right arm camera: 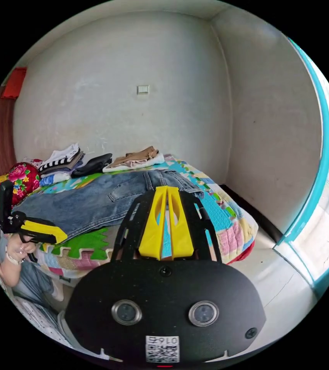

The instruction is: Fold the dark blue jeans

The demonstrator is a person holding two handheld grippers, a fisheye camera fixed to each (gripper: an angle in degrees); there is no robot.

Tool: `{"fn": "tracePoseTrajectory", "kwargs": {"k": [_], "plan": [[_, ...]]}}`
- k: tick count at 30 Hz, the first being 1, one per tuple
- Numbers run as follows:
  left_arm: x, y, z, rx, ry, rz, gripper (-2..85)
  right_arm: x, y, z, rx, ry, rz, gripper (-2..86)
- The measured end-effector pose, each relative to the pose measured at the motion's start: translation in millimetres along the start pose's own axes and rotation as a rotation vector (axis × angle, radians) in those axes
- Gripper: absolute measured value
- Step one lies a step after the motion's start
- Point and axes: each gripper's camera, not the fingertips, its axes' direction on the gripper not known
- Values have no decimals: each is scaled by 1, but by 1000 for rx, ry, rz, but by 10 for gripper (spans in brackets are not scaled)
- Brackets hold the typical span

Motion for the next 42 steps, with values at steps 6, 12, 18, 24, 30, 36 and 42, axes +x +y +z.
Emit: {"fn": "tracePoseTrajectory", "kwargs": {"k": [6,12,18,24,30,36,42], "plan": [[-11,7,-25,118,46,-43,-10,7,-48,102,-208,-48,-161,-4],[-79,18,-95,224,-185,-196,-10,18,-50,171,-377,-10,-237,-5],[-198,10,-146,107,-607,-254,-8,25,-84,193,-399,27,-320,-4],[-308,-30,-112,-138,-294,-117,16,36,-127,225,-361,-26,-290,-3],[-367,-44,-74,-257,-169,-137,77,17,-158,263,-374,-65,-366,-3],[-365,-36,-85,-149,-215,-75,6,-18,-201,295,-339,-125,-488,1],[-370,-33,-88,-98,-240,-56,-9,-110,-278,350,-219,-303,-775,43]]}}
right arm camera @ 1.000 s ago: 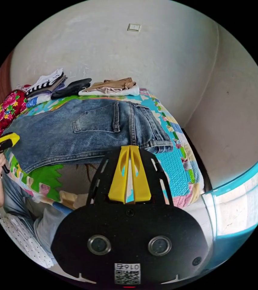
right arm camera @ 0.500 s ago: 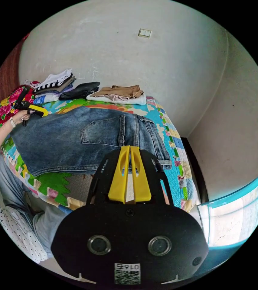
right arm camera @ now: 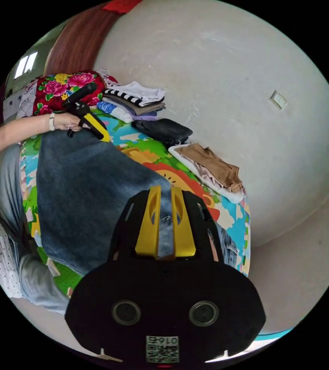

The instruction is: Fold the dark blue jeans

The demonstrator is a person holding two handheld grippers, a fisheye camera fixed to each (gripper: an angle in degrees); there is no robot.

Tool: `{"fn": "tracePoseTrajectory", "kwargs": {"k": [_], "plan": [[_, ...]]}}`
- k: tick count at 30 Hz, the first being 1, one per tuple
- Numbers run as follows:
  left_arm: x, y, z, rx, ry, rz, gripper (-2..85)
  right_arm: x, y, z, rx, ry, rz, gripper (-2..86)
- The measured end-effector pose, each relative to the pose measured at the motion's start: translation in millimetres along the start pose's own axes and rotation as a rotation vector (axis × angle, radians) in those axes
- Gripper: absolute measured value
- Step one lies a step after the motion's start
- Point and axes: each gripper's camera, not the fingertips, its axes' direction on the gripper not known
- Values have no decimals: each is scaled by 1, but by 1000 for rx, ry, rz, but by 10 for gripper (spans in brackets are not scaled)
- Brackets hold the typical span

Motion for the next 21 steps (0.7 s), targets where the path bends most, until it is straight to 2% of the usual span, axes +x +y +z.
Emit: {"fn": "tracePoseTrajectory", "kwargs": {"k": [4,6,9,12,14,16,18,20,21], "plan": [[1,7,9,12,-19,-3,-10,12,-73,60,-83,-99,-105,77],[2,11,12,25,-25,-4,-10,25,-107,105,-210,-184,-99,91],[4,18,15,41,-52,0,-10,34,-128,144,-376,-214,-166,36],[7,24,16,78,-93,-5,-9,35,-136,131,-283,-136,-253,10],[5,26,29,75,-102,-50,-8,44,-142,128,-274,-135,-205,9],[4,22,62,-49,-109,-84,-5,48,-143,133,-276,-128,-173,15],[11,19,75,-98,-150,-71,0,49,-141,146,-309,-133,-94,32],[15,20,76,-108,-174,-70,8,58,-145,136,-286,-115,-46,61],[15,23,71,-92,-183,-87,14,73,-146,124,-262,-169,33,81]]}}
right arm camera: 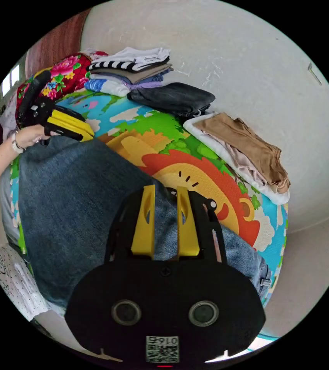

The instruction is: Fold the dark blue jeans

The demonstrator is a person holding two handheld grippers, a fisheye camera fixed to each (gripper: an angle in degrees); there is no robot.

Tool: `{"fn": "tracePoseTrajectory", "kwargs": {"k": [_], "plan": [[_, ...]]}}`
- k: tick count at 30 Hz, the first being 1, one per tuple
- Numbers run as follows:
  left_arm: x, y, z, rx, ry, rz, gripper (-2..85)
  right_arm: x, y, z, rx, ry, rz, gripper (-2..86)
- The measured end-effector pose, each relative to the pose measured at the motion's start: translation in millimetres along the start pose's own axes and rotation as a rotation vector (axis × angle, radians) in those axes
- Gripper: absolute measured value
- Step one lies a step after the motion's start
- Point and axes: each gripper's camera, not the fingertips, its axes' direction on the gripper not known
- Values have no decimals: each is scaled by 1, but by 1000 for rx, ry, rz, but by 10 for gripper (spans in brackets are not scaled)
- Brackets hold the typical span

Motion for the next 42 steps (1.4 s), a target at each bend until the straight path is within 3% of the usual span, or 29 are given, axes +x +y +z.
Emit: {"fn": "tracePoseTrajectory", "kwargs": {"k": [3,6,9,11,13,19,23,25,29,34,37,42], "plan": [[-11,15,-16,53,-41,-113,-2,46,22,-51,137,-138,168,100],[-8,30,-28,106,-48,-127,-8,81,54,-93,160,-16,298,82],[13,38,-13,9,123,-29,-9,94,76,-112,28,60,289,65],[29,44,7,-77,122,-4,-10,96,84,-113,-67,71,277,56],[49,57,37,-173,22,43,-10,95,88,-111,-136,108,280,45],[89,112,50,-41,-152,134,-10,84,81,-115,-195,178,369,22],[96,146,50,-48,-277,107,-9,72,80,-143,-157,194,426,12],[81,189,32,2,-367,-11,-9,61,81,-164,-142,222,414,6],[27,301,-10,49,-330,-327,-7,17,110,-233,-54,324,390,-2],[-60,513,-72,104,-383,-741,41,-73,179,-307,56,412,269,-4],[-96,606,-85,108,-229,-934,81,-123,207,-350,140,367,272,-4],[-110,696,-71,223,-69,-1047,97,-210,211,-404,373,184,345,-3]]}}
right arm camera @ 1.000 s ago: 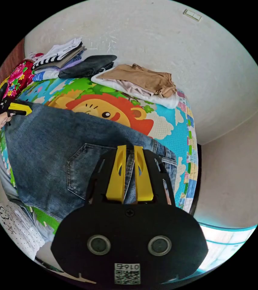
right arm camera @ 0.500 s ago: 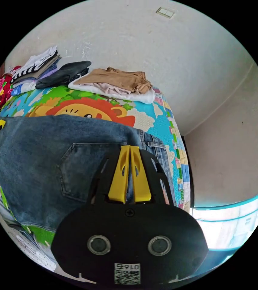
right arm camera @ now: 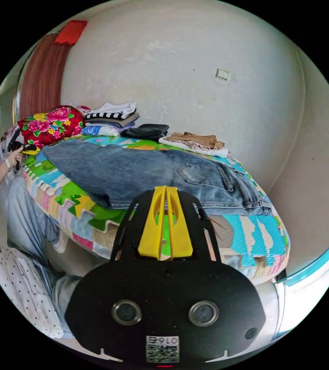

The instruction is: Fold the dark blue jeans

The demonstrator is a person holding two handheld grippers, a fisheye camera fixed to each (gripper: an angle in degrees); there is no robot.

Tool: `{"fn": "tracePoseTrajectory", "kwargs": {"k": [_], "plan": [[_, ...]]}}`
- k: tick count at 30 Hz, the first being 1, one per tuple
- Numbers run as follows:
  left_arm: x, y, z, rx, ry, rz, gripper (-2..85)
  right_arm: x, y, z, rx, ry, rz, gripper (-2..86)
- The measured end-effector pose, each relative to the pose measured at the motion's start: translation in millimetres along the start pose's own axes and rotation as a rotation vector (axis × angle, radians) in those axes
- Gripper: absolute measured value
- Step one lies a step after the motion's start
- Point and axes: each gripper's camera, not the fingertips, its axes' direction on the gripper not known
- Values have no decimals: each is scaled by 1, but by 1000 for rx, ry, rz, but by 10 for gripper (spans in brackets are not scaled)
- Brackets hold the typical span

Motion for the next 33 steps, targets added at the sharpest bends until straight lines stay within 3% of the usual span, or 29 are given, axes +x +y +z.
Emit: {"fn": "tracePoseTrajectory", "kwargs": {"k": [3,6,11,15,23,27,30,33], "plan": [[-34,10,27,-43,127,-24,109,-52,-8,-23,66,-113,-4,-3],[-66,25,40,44,181,-114,103,-108,-26,-40,93,-139,-47,-2],[-104,49,53,114,145,-198,21,-184,-71,-68,104,-375,-147,7],[-135,69,47,161,247,-199,-5,-242,-122,-92,92,-531,-245,29],[-184,94,21,137,400,-197,-9,-406,-237,-130,160,-398,-561,109],[-201,114,3,142,455,-179,-9,-518,-292,-134,99,-335,-749,128],[-209,130,-9,145,475,-159,-9,-588,-313,-145,130,-224,-847,129],[-216,145,-16,148,467,-108,-7,-630,-335,-160,203,-136,-807,93]]}}
